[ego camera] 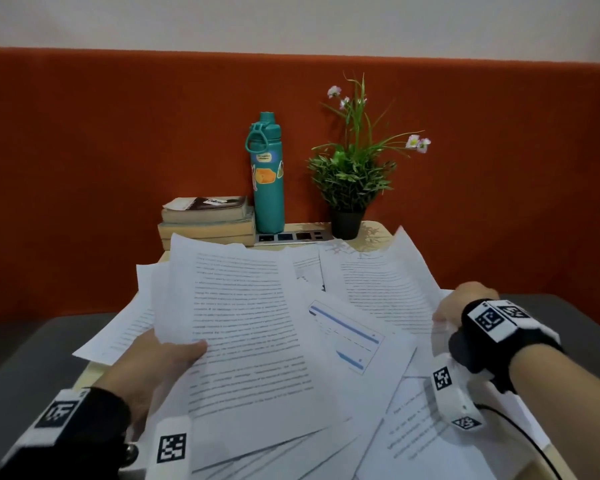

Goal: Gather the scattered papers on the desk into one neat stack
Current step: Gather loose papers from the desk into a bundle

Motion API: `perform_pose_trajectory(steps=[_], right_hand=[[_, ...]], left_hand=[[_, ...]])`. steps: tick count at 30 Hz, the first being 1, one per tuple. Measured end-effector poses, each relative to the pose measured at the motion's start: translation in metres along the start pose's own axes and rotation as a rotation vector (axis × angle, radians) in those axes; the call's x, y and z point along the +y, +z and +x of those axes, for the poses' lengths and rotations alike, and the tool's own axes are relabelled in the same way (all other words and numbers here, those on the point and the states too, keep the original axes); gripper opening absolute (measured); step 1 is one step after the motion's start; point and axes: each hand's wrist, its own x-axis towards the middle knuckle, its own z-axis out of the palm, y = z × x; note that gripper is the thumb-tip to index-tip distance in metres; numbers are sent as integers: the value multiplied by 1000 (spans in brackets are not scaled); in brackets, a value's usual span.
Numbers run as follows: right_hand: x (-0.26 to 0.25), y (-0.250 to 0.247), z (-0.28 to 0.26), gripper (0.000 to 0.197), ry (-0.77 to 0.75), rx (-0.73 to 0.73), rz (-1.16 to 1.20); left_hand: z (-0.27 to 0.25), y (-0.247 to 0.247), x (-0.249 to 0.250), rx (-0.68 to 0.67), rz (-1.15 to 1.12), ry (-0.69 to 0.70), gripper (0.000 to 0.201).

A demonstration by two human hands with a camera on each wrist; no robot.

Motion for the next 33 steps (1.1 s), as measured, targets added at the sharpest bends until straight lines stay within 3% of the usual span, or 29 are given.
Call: perform_pose_trajectory(steps=[2,4,10,14,17,20,22,24,27,31,33], right_hand=[[-1,-10,-11,37,-56,112,107],[-1,-20,-23,22,-149,109,214],[19,-22,-30,30,-237,69,255],[28,-21,-34,26,-232,-9,403],[30,-11,-45,14,-181,-262,535],[29,18,-41,79,-142,-487,489],[26,36,-34,95,-156,-547,524],[17,28,-53,84,-177,-529,572],[11,19,-63,52,-227,-372,789],[5,26,-83,29,-287,-541,794],[4,25,-79,28,-312,-449,844]], left_hand=[[-1,0,-3,25,0,16,32],[-2,1,-3,56,14,31,33],[-7,4,0,61,3,34,33],[-11,5,1,56,-12,40,30],[-13,5,2,32,-37,35,28],[-13,7,2,35,-56,38,31],[-13,8,2,34,-56,39,31],[-14,7,2,36,-67,37,31],[-14,6,3,23,-97,31,30],[-14,5,3,17,-118,23,33],[-15,5,4,13,-149,28,33]])
